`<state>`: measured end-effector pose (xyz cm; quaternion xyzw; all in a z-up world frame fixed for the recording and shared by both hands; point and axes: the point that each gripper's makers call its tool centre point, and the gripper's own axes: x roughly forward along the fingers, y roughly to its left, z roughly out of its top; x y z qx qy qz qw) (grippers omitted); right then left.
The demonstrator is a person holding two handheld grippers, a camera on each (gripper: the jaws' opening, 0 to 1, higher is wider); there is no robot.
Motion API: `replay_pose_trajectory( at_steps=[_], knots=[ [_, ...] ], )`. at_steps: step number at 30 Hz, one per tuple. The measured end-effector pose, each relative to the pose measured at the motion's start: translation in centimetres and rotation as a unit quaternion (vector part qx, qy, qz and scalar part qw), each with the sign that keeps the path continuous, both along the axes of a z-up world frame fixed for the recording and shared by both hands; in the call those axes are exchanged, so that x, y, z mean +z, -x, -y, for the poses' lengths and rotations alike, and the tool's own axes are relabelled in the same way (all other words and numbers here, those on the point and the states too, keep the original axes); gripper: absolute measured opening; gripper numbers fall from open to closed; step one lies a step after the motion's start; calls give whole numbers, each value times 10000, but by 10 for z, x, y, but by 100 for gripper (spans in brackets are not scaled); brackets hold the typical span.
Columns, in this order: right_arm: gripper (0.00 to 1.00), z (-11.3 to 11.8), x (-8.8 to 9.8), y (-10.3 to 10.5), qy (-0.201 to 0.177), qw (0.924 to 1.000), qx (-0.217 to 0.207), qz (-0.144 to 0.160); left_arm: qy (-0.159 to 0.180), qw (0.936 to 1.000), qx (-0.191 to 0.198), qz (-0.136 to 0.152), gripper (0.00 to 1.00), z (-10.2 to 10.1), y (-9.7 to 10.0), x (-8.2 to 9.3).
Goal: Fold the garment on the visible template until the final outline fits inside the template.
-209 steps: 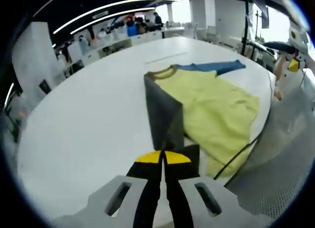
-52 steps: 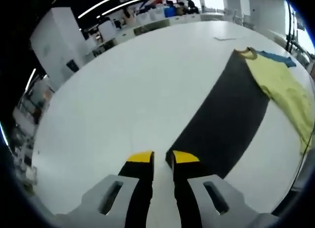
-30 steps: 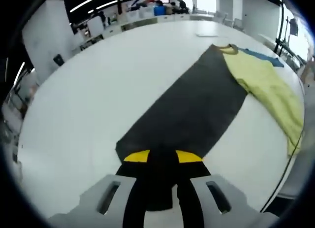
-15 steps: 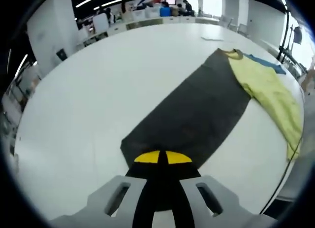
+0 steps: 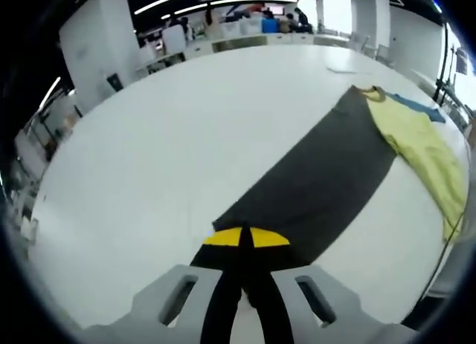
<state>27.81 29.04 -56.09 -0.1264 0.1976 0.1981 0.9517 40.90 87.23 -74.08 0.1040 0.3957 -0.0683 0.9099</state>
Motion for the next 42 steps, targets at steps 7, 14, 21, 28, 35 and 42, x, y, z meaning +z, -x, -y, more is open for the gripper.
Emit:
replay_pose_trajectory(
  at_steps=[7,14,21,28,35,42],
  knots=[
    [100,-2,2,0,-3,10000,13,31,-72,9993,359,19,0,-32,5,-3],
    [100,-2,1,1,23,10000,5,3,139,9959,891,33,0,-54,14,-10],
    [100,-2,0,2,26,10000,-5,-14,204,9944,1030,-73,0,-61,21,-20],
    [100,0,-1,1,8,10000,-1,-10,120,9928,1195,16,1,-69,23,-18],
    [100,-4,-1,0,14,10000,72,-13,-20,9954,896,336,9,-52,18,11],
    [100,-7,0,0,3,9999,113,21,181,9972,365,631,20,-10,12,41]
  ],
)
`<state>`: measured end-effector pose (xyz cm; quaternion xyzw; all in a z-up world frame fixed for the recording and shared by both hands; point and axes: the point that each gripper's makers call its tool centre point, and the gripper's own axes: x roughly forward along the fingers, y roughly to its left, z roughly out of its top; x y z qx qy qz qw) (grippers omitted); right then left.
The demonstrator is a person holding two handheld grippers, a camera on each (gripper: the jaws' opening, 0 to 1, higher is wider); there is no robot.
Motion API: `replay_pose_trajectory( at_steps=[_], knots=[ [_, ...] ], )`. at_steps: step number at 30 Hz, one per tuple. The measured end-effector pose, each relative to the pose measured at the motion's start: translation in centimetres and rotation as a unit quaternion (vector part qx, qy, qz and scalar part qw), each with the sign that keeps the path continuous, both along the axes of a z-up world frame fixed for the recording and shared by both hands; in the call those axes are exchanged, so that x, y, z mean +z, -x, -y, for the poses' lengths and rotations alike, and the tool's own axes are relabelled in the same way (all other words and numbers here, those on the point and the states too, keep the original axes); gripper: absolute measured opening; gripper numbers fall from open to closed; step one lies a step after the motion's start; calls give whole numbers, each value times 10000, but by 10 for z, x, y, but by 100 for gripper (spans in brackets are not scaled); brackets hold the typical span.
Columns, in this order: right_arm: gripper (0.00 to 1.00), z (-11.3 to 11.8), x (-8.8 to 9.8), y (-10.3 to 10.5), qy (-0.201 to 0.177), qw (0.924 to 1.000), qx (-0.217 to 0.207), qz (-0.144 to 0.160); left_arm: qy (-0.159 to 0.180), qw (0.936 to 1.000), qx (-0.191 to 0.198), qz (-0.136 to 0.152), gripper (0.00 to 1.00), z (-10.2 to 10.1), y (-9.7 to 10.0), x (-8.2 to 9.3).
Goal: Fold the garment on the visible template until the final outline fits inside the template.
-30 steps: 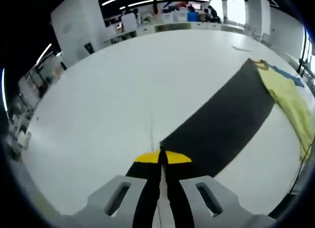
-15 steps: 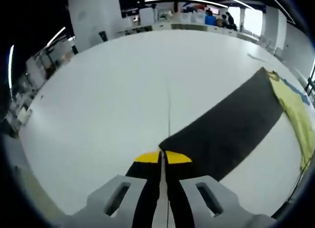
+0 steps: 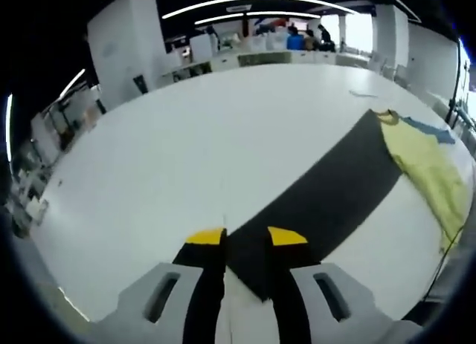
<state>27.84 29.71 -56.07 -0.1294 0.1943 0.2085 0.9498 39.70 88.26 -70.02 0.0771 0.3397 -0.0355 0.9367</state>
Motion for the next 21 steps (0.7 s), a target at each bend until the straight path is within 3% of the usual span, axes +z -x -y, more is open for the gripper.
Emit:
replay_pose_trajectory(
  at_steps=[4,5,8,9,12,21],
  knots=[
    [100,1,1,1,-10,10000,-13,18,234,9989,-396,72,26,33,4,18],
    [100,1,1,2,-25,10000,-19,25,248,9976,-634,132,29,44,6,25],
    [100,2,0,2,-37,10000,-40,35,425,9953,-860,91,40,63,13,35],
    [100,3,-1,2,-50,10000,-41,36,469,9942,-946,208,42,72,15,43],
    [100,2,-1,2,-62,10000,-33,46,302,9924,-1166,246,45,86,21,54],
    [100,4,-3,2,-86,9999,38,95,376,9875,-1507,280,60,111,38,70]
  ],
)
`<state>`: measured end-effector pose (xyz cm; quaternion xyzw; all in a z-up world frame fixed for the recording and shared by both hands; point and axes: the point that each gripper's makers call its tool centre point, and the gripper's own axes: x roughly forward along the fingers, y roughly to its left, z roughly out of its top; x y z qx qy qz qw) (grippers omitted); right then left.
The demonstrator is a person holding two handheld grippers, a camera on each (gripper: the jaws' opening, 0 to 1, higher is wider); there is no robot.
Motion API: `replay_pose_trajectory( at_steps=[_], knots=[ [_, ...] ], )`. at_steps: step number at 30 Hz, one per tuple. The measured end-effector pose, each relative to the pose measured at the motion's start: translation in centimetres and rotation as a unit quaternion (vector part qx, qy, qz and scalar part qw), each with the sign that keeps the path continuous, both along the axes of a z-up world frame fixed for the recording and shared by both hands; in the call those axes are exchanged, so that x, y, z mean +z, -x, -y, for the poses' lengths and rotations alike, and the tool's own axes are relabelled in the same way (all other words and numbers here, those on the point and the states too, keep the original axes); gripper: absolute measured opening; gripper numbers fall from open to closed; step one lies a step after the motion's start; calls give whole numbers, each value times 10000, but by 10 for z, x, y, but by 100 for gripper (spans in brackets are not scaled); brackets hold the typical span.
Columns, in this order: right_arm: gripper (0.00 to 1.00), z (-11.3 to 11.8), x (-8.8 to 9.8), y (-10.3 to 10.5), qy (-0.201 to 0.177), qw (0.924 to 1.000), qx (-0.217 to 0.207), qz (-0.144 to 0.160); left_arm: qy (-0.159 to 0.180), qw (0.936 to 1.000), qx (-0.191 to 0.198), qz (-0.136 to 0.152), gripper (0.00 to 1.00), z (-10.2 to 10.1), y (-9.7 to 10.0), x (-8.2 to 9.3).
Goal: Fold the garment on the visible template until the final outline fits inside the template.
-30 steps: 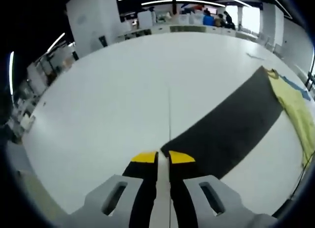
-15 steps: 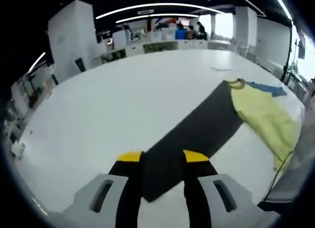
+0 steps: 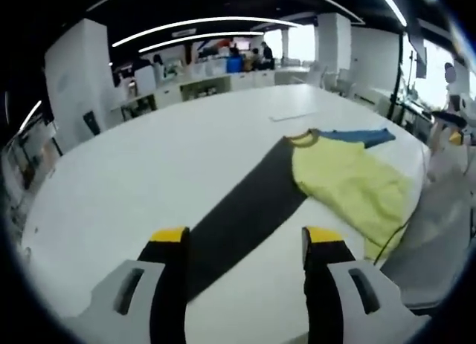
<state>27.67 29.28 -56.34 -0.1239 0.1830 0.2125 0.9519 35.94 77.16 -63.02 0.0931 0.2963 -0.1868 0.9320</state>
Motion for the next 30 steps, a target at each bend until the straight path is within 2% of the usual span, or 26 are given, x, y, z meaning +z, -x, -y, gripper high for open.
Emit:
replay_pose_trajectory(
  at_steps=[5,11,15,19,30],
  knots=[
    [100,1,-2,-1,-11,10000,41,-18,-180,9998,-35,34,65,2,7,8],
    [100,3,0,-4,-4,10000,94,3,-133,9997,-122,155,69,12,12,22],
    [100,4,-1,-4,9,9999,151,-23,-441,9988,-149,166,71,14,15,26],
    [100,4,-1,-4,7,9998,206,-36,-303,9990,-223,252,74,25,21,35],
    [100,4,3,-7,-57,9996,291,6,-322,9980,-442,309,80,44,35,53]
  ],
)
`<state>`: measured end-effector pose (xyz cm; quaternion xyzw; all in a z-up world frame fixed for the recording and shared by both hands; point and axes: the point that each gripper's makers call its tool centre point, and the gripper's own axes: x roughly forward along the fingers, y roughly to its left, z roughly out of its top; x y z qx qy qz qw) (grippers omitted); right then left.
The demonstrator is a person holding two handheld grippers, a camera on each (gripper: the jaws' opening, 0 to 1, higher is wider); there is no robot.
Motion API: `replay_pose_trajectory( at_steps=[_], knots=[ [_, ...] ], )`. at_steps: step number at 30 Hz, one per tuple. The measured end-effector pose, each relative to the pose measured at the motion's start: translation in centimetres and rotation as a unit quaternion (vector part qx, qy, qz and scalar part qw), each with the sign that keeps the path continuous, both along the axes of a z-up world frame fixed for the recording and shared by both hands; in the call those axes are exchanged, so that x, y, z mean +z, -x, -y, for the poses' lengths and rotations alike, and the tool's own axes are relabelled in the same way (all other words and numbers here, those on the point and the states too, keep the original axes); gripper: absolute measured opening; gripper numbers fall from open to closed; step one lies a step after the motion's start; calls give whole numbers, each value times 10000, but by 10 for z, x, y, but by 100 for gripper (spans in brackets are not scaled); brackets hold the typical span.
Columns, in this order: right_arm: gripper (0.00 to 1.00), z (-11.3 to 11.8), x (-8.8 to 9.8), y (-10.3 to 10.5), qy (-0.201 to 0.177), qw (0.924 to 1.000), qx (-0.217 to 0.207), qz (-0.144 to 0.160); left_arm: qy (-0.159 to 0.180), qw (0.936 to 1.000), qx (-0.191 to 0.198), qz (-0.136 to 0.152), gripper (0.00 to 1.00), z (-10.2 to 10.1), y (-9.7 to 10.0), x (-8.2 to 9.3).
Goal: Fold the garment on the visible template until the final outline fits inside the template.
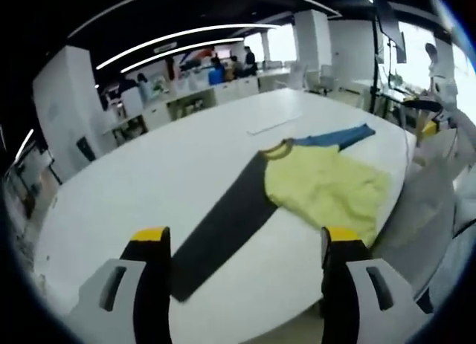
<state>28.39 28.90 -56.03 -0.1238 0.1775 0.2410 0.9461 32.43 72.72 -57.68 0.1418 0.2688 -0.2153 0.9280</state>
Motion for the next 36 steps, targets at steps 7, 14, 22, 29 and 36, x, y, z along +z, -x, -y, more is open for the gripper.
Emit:
replay_pose_trajectory(
  at_steps=[7,14,22,29,36],
  knots=[
    [100,3,2,0,-6,10000,11,31,115,9998,-121,85,84,13,6,10],
    [100,6,6,2,-3,9999,62,84,126,9993,-331,150,87,29,9,21],
    [100,11,8,6,-25,9999,80,126,52,9986,-499,151,93,46,20,27],
    [100,16,11,9,-34,9998,67,166,89,9980,-597,175,97,56,27,28],
    [100,18,15,12,-67,9996,51,263,69,9974,-699,182,100,65,33,28]
  ],
)
